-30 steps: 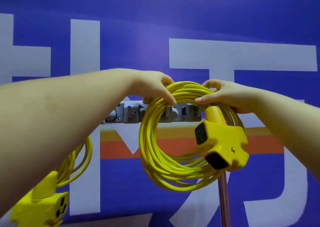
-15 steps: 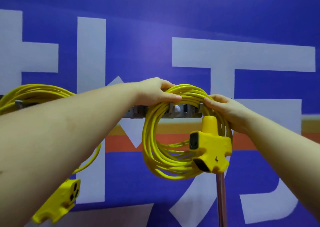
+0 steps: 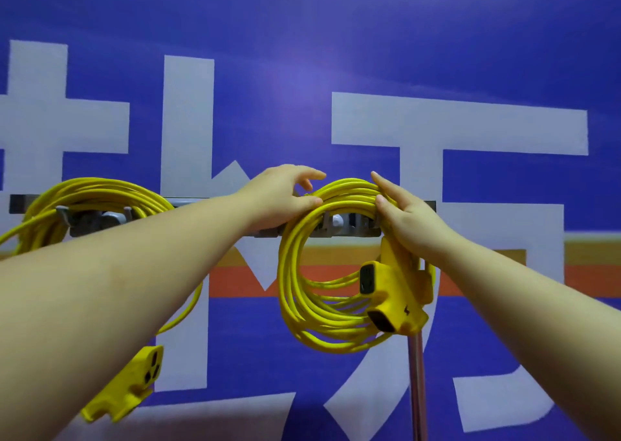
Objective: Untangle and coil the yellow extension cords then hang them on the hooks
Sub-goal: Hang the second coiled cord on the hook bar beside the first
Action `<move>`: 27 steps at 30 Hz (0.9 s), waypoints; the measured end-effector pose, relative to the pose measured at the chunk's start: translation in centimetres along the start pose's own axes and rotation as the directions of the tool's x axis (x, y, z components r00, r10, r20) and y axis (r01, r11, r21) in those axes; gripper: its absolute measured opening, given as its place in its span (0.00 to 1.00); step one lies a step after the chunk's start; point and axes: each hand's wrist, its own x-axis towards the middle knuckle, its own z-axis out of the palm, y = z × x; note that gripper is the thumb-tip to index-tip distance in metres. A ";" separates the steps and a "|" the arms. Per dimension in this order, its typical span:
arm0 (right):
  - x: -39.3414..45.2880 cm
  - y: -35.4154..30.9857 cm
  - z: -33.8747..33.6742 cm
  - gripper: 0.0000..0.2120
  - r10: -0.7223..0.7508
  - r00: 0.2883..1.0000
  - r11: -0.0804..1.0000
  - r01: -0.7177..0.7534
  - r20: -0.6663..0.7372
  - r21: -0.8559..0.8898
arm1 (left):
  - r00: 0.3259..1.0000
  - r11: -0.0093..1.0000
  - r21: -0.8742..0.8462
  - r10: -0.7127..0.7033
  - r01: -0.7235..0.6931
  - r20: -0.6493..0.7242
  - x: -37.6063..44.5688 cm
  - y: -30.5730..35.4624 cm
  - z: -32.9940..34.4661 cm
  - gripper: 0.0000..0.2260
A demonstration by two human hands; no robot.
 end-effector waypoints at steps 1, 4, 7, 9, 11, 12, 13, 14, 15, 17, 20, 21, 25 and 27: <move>0.0 0.0 0.1 0.22 -0.009 1.000 1.000 0.009 -0.002 0.002 | 0.999 0.998 -0.057 -0.004 0.001 -0.039 -0.3 -0.2 -0.1 0.17; -0.1 0.4 0.3 0.22 -0.015 1.000 1.000 0.015 -0.016 0.010 | 0.996 0.987 -0.158 -0.052 0.041 -0.067 -0.9 -0.9 -0.4 0.11; -0.4 0.8 0.5 0.20 -0.024 0.998 1.000 0.024 -0.059 0.000 | 0.995 0.963 -0.253 -0.098 0.092 -0.010 -1.2 -1.2 -0.8 0.10; -0.7 0.8 0.7 0.20 -0.017 0.996 1.000 0.017 -0.086 -0.005 | 0.994 0.963 -0.248 -0.106 0.108 0.020 -1.2 -1.2 -1.0 0.10; -0.8 0.7 0.8 0.20 -0.005 0.994 1.000 0.003 -0.107 -0.017 | 0.991 0.948 -0.287 -0.127 0.136 0.049 -1.3 -1.2 -1.0 0.10; -0.9 0.6 0.9 0.20 -0.001 0.993 0.999 -0.003 -0.114 -0.033 | 0.988 0.938 -0.311 -0.141 0.154 0.062 -1.4 -1.1 -0.9 0.10; -0.9 0.5 0.9 0.20 0.003 0.993 0.999 -0.009 -0.119 -0.052 | 0.985 0.931 -0.322 -0.156 0.170 0.070 -1.6 -1.0 -0.9 0.10; -0.9 0.4 1.0 0.20 0.007 0.992 0.997 -0.016 -0.123 -0.071 | 0.983 0.929 -0.323 -0.167 0.182 0.075 -1.7 -0.9 -0.8 0.11; -0.8 0.2 0.9 0.20 0.015 0.992 0.995 -0.026 -0.123 -0.091 | 0.982 0.929 -0.318 -0.170 0.188 0.084 -1.7 -0.9 -0.9 0.12; -0.5 -0.4 0.6 0.21 0.031 0.993 0.990 -0.047 -0.117 -0.136 | 0.980 0.940 -0.286 -0.153 0.184 0.129 -1.9 -0.9 -1.1 0.15; -0.1 -1.4 -0.2 0.23 0.040 0.996 0.981 -0.053 -0.076 -0.187 | 0.972 0.978 -0.162 -0.098 0.134 0.212 -1.8 -0.7 -1.9 0.20; 0.0 -1.6 -0.4 0.22 0.040 0.998 0.981 -0.050 -0.054 -0.189 | 0.969 0.980 -0.152 -0.093 0.130 0.229 -1.7 -0.6 -2.0 0.20; -0.3 -1.7 -0.2 0.21 0.053 0.999 0.987 -0.053 0.000 -0.154 | 0.979 0.984 -0.133 -0.092 0.117 0.181 -2.0 -0.7 -1.3 0.21; -0.8 -1.7 0.1 0.21 0.043 0.999 0.986 -0.044 -0.013 -0.162 | 0.991 0.994 -0.071 -0.081 0.089 0.109 -2.3 -1.0 -0.6 0.21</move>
